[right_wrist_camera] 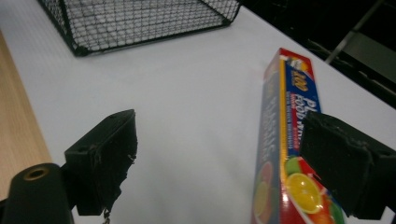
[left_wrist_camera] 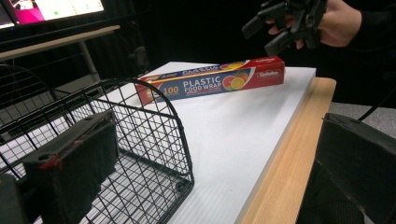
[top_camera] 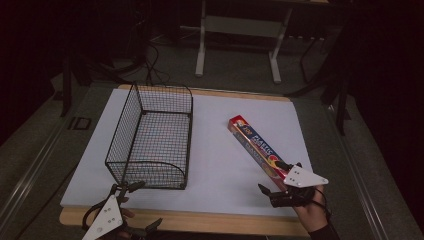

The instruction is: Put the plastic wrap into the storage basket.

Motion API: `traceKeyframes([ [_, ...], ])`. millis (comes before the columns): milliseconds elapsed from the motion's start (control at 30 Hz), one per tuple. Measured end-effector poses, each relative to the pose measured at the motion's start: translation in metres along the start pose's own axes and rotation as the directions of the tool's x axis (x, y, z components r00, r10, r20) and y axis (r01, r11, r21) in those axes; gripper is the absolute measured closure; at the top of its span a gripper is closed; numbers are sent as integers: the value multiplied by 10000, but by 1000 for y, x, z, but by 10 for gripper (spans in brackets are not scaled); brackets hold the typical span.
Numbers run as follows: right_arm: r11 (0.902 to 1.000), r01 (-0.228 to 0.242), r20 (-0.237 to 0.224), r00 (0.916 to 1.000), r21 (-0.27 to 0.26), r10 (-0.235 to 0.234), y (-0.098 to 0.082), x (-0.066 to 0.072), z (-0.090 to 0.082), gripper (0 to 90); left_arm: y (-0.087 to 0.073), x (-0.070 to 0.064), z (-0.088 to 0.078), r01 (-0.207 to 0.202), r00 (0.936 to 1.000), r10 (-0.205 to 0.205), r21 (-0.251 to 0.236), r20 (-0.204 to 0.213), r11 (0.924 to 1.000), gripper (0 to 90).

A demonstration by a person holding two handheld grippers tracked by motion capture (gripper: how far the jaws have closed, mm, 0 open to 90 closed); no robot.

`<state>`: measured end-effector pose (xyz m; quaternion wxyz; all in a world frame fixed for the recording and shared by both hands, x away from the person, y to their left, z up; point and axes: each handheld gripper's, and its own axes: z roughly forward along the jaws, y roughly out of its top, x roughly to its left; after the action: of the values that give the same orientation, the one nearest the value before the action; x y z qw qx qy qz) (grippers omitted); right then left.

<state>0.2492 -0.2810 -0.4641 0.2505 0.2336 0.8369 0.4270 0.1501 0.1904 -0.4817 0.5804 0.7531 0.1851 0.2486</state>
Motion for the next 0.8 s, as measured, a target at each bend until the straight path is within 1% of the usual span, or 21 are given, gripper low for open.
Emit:
traceKeyframes([
  [33, 10000, -51, 46, 10000, 46, 50, 1, -3, -1, 114, 0, 0, 0, -7, 10000, 7, 18, -12, 10000, 0],
  [100, 10000, -59, 405, 9992, -24, 60, 3, -8, -5, 111, 0, 0, 0, 7, 10000, -7, 52, -10, 10000, 0],
  [167, 9996, -278, 391, 9989, 30, 277, 5, -15, -7, 112, 0, 0, 1, 0, 10000, 0, 61, -38, 10000, 0],
  [233, 9996, -289, 450, 9986, 77, 285, 6, -20, -9, 112, -1, 0, 1, -3, 10000, 3, 74, -33, 10000, 0],
  [267, 9993, -275, 583, 9980, 268, 259, 7, -23, -10, 112, -1, -1, 1, -9, 10000, 9, 88, -36, 10000, 0],
  [333, 9986, -224, 697, 9974, 486, 190, 9, -26, -10, 111, -1, -1, 2, -5, 10000, 5, 116, -19, 9999, 0],
  [367, 9987, -192, 873, 9961, 473, 150, 9, -27, -10, 111, -1, -1, 2, -20, 10000, 20, 128, -20, 9999, 0],
  [400, 9983, -259, 864, 9960, 517, 214, 10, -29, -10, 106, -1, -1, 2, -29, 10000, 29, 128, -22, 9999, 0],
  [533, 9948, -781, 908, 9933, 647, 720, 9, -38, -8, 101, -1, -1, 1, -2, 10000, 3, 91, -43, 10000, 0],
  [567, 9932, -981, 962, 9911, 622, 918, 9, -41, -8, 101, -1, -1, 1, 2, 10000, -2, 90, -45, 10000, 0],
  [600, 9918, -1143, 868, 9902, 579, 1091, 9, -43, -8, 100, -1, -1, 2, 7, 10000, -7, 94, -47, 10000, 0],
  [633, 9892, -1376, 863, 9874, 507, 1329, 9, -46, -8, 100, -1, -1, 2, 1, 10000, -1, 101, -41, 9999, 0],
  [700, 9864, -1540, 1060, 9834, 577, 1473, 10, -50, -7, 94, -1, -1, 2, -19, 10000, 19, 128, -29, 9999, 0],
  [733, 9843, -1634, 1073, 9820, 671, 1557, 11, -53, -6, 93, -1, -1, 2, -34, 10000, 34, 132, -19, 9999, 0],
  [767, 9843, -1634, 1073, 9820, 671, 1557, 11, -53, -6, 93, -1, -1, 2, -34, 10000, 34, 132, -19, 9999, 0],
  [800, 9818, -1764, 1091, 9797, 705, 1681, 12, -55, -5, 93, -1, -2, 2, -40, 10000, 40, 142, -2, 9999, 0],
])
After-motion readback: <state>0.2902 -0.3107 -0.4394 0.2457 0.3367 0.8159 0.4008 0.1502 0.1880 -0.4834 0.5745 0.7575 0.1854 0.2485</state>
